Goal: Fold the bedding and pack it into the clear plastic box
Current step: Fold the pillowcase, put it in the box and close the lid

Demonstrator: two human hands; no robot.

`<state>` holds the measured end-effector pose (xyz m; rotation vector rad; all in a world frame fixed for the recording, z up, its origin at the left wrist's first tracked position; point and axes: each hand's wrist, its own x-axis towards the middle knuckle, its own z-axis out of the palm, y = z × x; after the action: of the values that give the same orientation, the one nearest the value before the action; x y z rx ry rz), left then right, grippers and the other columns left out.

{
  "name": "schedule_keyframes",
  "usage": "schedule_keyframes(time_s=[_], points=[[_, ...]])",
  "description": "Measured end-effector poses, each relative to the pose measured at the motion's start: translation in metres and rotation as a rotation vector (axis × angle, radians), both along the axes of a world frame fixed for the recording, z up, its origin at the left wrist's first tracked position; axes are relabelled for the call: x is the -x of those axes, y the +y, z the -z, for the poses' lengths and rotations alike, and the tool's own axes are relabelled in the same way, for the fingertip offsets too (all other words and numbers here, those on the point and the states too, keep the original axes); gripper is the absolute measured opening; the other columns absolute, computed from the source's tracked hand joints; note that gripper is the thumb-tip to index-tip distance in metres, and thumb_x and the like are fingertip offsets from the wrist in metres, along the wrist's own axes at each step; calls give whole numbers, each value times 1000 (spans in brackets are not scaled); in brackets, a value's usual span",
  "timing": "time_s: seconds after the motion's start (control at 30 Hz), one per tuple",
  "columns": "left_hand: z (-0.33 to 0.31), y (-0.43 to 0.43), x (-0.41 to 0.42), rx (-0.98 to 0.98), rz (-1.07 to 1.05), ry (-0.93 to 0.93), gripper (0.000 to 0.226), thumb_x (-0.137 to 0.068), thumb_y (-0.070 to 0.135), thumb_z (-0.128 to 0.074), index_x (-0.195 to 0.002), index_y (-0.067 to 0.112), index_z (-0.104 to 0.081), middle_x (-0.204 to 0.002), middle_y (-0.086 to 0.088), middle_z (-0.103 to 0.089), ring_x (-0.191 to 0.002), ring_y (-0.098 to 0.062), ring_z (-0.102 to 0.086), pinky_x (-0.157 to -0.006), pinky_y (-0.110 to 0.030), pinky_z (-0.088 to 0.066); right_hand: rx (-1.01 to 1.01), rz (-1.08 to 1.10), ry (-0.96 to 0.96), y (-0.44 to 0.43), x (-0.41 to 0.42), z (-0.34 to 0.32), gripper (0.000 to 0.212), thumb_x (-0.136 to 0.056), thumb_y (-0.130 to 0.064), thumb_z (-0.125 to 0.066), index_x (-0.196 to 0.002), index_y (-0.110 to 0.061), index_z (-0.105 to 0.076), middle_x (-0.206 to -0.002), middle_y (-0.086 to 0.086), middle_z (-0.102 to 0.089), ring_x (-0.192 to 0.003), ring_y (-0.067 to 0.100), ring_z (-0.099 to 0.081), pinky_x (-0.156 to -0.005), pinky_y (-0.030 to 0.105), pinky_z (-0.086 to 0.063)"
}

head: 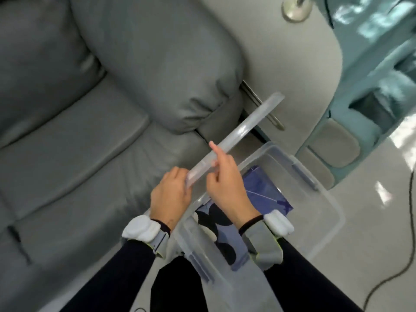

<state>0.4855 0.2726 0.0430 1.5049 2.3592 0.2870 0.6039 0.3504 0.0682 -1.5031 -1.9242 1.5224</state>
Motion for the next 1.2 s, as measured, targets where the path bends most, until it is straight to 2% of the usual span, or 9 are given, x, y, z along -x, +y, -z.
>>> schedule_keyframes(time_s=[0.13, 0.27, 0.4, 0.7, 0.8, 0.87, 1.0, 1.1, 1.2], points=[[-42, -44, -72, -45, 4, 269, 20, -74, 14, -71, -90, 14, -60, -85, -3, -56, -76, -24, -59, -50, -34, -45, -546, -220, -313, -22, -78, -53, 59, -73, -8, -59, -129, -27, -54, -113, 7, -47, -97, 26, -43, -83, 41, -44], [-45, -83, -171, -70, -41, 297, 14, -80, 21, -64, -92, 16, -59, -87, -3, -57, -78, -25, -57, -60, -33, -43, -810, -441, -479, -47, -174, -47, 60, -63, -5, -58, -118, -29, -55, -133, 5, -47, -106, 30, -40, -92, 42, -27], [-6, -119, -258, -25, -32, 140, 32, -71, 27, -57, -101, 18, -59, -93, 0, -57, -82, -23, -55, -67, -32, -40, -977, -582, -576, -59, -258, 3, 42, -62, -6, -65, -101, -21, -59, -96, 2, -59, -80, 27, -44, -71, 36, -27], [135, -179, -349, 385, -99, -85, 65, -46, 20, -89, -100, 22, -53, -99, 2, -57, -84, -19, -57, -65, -31, -50, -691, -1100, -828, -96, -343, 160, 58, -40, -14, -87, -93, -19, -62, -87, 4, -58, -74, 27, -56, -73, 39, -41], [168, -182, -360, 452, -90, -177, 55, -70, 15, -78, -117, 18, -50, -116, -2, -54, -103, -22, -55, -82, -34, -50, -556, -1141, -859, -97, -348, 193, 58, -39, -18, -89, -91, -20, -63, -84, 3, -58, -71, 27, -56, -65, 37, -43], [180, -180, -361, 419, -111, -237, 38, -88, 29, -59, -123, 17, -50, -121, -3, -52, -108, -23, -53, -84, -34, -49, -480, -1173, -774, -87, -350, 205, 41, -64, -39, -79, -97, -21, -65, -92, 2, -61, -82, 29, -60, -75, 39, -44], [180, -167, -323, -15, -503, -241, 28, -94, 33, -49, -109, 13, -62, -104, -4, -63, -91, -19, -61, -75, -30, -51, -509, -666, -544, -18, -337, 216, 42, -86, -44, -37, -94, -17, -68, -95, 8, -64, -84, 35, -62, -75, 41, -44], [189, -174, -251, -79, -933, -140, 36, -91, 23, -60, -120, 3, -54, -120, -18, -54, -110, -31, -51, -95, -35, -39, -506, -223, -552, 54, -325, 221, 47, -85, -43, -46, -115, -9, -60, -115, 22, -55, -100, 42, -55, -84, 47, -44], [215, -179, -200, 33, -1197, -253, 63, -89, 37, -61, -133, -2, -39, -136, -21, -39, -126, -34, -39, -106, -34, -29, -107, 54, -529, 112, -320, 239, 75, -85, -56, -56, -140, -7, -39, -142, 19, -40, -129, 35, -43, -104, 38, -33]])
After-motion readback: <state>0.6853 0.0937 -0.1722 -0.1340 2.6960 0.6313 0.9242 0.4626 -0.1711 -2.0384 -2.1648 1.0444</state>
